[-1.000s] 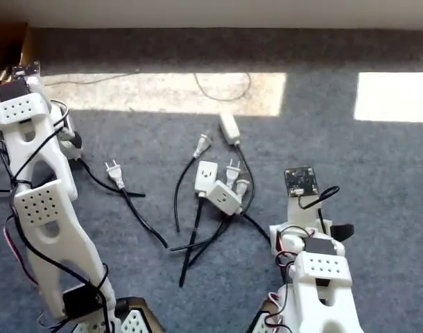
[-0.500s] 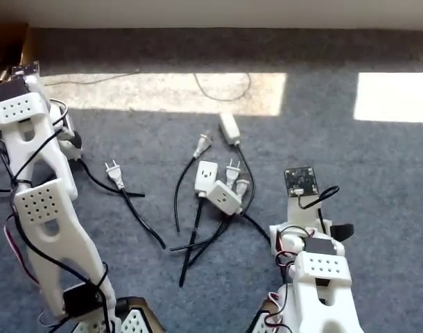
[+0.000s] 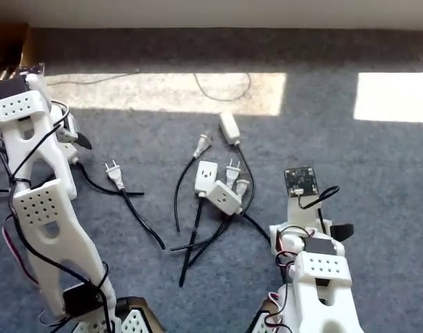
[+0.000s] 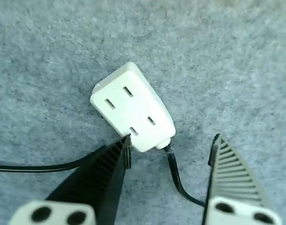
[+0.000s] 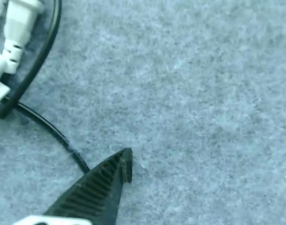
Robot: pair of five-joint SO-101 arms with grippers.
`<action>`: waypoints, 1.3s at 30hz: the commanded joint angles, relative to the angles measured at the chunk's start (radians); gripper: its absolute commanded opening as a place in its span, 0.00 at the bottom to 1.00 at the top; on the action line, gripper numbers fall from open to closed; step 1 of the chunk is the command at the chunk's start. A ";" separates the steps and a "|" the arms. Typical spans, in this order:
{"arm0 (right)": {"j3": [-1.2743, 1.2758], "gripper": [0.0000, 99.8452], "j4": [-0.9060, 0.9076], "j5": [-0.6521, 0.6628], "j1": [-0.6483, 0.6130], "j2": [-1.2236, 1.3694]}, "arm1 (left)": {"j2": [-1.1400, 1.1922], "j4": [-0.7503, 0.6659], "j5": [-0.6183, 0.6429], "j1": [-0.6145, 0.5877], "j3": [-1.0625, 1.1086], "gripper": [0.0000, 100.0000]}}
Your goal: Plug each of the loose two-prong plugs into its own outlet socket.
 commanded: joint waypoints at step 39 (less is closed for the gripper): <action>-0.002 0.55 -0.012 -0.003 0.002 -0.018 | 0.134 0.014 -0.054 -0.036 -0.308 0.01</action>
